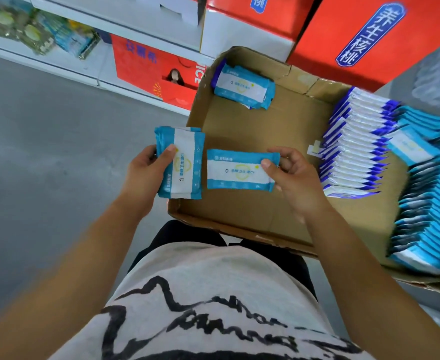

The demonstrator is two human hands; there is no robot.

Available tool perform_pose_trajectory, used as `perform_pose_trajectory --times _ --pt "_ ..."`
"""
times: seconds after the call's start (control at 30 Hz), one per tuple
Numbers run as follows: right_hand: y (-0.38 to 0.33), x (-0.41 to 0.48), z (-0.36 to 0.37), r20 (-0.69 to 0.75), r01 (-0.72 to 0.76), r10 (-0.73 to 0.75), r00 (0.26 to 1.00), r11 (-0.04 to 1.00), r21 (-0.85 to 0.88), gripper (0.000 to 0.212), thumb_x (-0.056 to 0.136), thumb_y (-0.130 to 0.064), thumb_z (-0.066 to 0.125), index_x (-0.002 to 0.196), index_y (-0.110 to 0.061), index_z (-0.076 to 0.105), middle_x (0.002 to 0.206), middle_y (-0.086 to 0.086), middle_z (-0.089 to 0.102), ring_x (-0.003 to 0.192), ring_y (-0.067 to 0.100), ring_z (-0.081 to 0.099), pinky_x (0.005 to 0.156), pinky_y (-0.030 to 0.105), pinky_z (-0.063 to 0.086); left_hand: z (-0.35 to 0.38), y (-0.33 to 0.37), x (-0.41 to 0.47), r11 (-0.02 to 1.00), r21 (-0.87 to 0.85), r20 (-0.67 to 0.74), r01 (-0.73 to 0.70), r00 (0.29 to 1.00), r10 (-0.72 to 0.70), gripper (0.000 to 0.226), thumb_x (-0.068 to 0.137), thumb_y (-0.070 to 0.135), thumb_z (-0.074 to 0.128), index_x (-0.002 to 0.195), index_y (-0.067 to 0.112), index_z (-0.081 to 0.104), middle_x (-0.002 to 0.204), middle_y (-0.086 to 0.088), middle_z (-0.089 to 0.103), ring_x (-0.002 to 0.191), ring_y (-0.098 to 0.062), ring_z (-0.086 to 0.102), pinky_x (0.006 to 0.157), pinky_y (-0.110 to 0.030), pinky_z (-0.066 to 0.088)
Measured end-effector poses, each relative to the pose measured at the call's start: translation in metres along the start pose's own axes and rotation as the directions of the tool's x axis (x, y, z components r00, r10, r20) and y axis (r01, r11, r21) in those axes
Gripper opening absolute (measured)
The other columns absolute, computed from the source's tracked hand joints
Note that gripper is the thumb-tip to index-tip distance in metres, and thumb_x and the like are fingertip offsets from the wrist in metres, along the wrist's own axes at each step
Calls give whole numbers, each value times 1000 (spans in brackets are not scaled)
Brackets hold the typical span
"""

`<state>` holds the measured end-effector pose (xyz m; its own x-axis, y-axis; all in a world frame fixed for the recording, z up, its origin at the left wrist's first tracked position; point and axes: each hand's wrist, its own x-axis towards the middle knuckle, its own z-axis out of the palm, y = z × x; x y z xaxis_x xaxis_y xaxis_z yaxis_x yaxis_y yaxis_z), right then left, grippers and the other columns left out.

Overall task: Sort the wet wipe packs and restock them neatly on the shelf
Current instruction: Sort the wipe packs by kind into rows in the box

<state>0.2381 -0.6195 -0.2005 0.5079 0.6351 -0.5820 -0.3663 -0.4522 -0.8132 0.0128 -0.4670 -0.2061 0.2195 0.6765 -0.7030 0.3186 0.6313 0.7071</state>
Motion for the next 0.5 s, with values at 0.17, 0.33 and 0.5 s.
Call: perform_pose_trajectory --times 0.17,0.33,0.5 --pt "-23 12 25 146 33 -13 989 990 -135 13 85 -11 78 92 -12 67 88 2 78 79 13 72 72 24 56 13 20 6 994 107 96 -10 995 -1 16 99 41 63 109 30 67 109 5 76 94 -16 77 86 -43 64" --pt "-33 25 67 83 86 -69 994 974 -211 19 79 -21 85 81 -12 69 78 1 72 70 9 67 64 24 53 23 25 -2 997 70 291 12 956 -32 21 95 43 66 114 34 65 106 13 78 97 -10 76 80 -32 64" --pt "-29 42 82 87 65 -41 995 954 -292 30 77 -31 86 83 -8 68 78 2 67 68 7 62 62 26 51 15 18 1 996 63 311 69 947 -86 42 81 30 80 120 24 65 109 7 79 100 -16 77 80 -36 64"
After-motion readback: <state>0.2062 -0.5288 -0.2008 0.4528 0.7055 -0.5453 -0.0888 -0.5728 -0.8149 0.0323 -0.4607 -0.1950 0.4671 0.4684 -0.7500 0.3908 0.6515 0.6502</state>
